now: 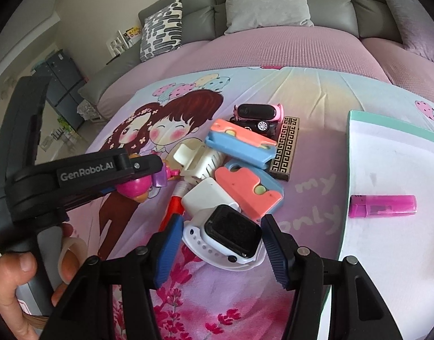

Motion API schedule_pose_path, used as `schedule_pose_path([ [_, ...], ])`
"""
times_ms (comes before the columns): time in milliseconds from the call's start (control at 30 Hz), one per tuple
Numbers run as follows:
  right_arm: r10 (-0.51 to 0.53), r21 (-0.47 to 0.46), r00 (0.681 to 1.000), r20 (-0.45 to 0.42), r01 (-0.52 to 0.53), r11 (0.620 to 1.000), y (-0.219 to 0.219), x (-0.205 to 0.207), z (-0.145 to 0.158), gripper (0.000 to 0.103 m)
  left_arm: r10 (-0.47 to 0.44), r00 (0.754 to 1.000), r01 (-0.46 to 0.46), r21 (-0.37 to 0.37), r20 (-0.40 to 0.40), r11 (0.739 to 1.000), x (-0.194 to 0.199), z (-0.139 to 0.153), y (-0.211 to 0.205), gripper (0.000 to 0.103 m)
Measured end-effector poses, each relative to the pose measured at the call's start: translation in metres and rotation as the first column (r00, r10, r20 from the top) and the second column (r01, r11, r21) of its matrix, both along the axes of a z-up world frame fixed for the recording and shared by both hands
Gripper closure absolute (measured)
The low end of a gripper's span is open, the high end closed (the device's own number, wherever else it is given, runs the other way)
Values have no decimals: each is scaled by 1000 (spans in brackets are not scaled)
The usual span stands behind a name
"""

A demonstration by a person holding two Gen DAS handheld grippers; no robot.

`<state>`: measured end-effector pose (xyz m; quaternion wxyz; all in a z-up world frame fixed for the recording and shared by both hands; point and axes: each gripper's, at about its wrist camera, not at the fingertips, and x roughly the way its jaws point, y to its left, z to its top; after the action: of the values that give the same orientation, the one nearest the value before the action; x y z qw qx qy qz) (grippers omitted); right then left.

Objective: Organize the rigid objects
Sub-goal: 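Carry the smartwatch and toy dog over the teal tray with both tools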

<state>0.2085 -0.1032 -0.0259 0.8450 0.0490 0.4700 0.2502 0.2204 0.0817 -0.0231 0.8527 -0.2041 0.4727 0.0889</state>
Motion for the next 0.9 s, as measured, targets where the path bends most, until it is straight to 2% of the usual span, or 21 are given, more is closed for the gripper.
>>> schedule_pose_path([
  [900, -101, 50, 992, 80, 97, 994, -39, -1, 29, 43, -53, 994, 47, 62, 97, 997, -4, 41, -27, 61],
])
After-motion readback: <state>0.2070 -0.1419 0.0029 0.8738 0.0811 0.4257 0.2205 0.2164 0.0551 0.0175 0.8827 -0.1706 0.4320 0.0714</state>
